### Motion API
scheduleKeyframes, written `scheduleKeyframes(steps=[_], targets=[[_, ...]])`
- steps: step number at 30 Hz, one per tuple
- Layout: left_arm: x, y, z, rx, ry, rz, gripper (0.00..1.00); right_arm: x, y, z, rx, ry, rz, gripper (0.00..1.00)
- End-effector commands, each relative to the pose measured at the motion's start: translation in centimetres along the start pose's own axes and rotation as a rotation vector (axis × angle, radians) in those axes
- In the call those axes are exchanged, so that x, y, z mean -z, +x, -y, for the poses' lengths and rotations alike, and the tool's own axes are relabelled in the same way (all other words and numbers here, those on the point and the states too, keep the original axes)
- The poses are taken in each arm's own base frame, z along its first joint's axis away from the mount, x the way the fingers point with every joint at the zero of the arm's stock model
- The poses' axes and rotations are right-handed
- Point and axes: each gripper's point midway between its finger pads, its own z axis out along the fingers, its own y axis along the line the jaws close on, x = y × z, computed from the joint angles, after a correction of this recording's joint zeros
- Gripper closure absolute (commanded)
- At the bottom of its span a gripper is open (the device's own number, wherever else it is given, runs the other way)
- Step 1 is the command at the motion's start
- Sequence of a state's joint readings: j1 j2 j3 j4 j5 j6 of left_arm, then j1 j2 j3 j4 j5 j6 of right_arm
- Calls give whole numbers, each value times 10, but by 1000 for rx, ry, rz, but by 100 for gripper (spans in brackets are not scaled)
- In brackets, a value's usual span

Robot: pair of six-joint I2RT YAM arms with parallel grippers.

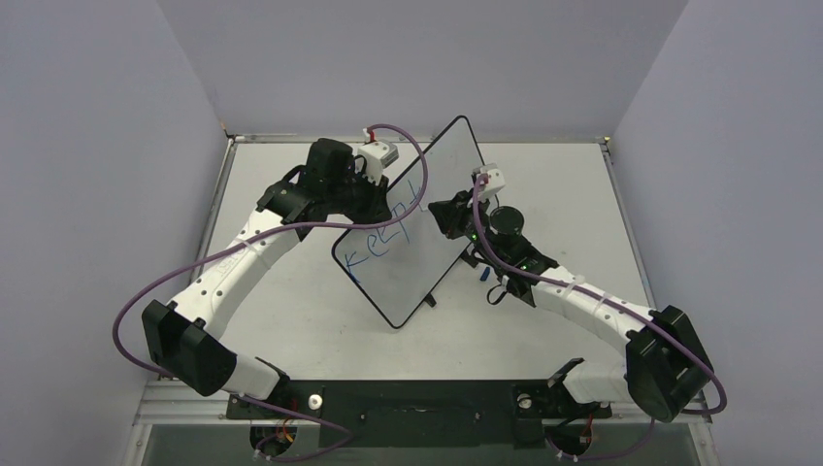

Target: Write a sentence on the whiteboard

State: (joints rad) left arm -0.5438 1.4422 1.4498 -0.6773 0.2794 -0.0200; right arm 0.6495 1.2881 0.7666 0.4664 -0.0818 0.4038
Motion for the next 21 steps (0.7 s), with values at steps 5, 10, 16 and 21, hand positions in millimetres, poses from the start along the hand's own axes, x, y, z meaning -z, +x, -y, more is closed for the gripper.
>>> scheduleKeyframes(steps=[5,10,16,21], targets=[[-13,-10,-7,-136,-23,49,100,5,7,5,24,30,-25,100],[-14,-9,-6,-134,-22,48,100,3,-8,3,39,38,1,100],[-14,-9,-6,-133,-22,46,100,-2,-31,-2,49,37,43,100],[-14,-9,-6,-134,-21,47,100,-3,-56,-11,56,26,89,100]])
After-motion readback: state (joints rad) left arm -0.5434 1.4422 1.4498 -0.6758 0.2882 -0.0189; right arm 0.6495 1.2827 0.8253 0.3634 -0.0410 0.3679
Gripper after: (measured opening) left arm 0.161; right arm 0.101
